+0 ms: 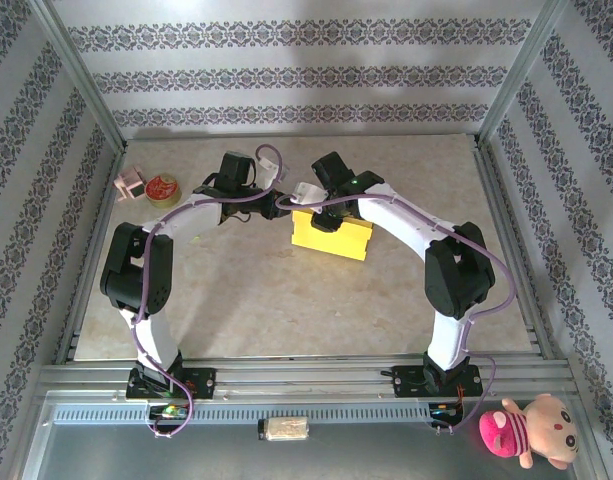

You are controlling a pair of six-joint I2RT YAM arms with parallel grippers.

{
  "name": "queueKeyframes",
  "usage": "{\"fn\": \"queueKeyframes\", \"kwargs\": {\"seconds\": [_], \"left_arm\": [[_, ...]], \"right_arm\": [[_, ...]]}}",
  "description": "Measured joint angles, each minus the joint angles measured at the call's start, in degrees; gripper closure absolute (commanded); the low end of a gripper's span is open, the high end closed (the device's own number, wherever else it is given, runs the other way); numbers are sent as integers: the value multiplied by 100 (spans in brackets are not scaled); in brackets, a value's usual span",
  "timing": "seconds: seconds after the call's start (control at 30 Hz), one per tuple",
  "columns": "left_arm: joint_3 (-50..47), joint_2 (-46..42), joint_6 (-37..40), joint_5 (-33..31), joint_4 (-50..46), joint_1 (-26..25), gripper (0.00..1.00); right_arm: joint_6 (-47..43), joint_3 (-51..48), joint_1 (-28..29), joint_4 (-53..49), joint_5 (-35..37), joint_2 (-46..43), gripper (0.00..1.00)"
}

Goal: Fold the paper box

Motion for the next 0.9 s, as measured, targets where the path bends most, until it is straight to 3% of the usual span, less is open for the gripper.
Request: {"fn": "queueKeyframes", "kwargs": {"seconds": [0.17, 0.47, 0.9], "left_arm": [[-205, -210, -22, -162, 31, 0, 71], [-422, -649, -83, -118, 9, 31, 69], [588, 105, -55, 0, -94, 59, 70]], "right_arm": [[0, 0, -2, 7, -46, 0, 65], [96, 0, -111, 249, -37, 37, 65], [177, 0, -166, 291, -24, 72, 65]]}}
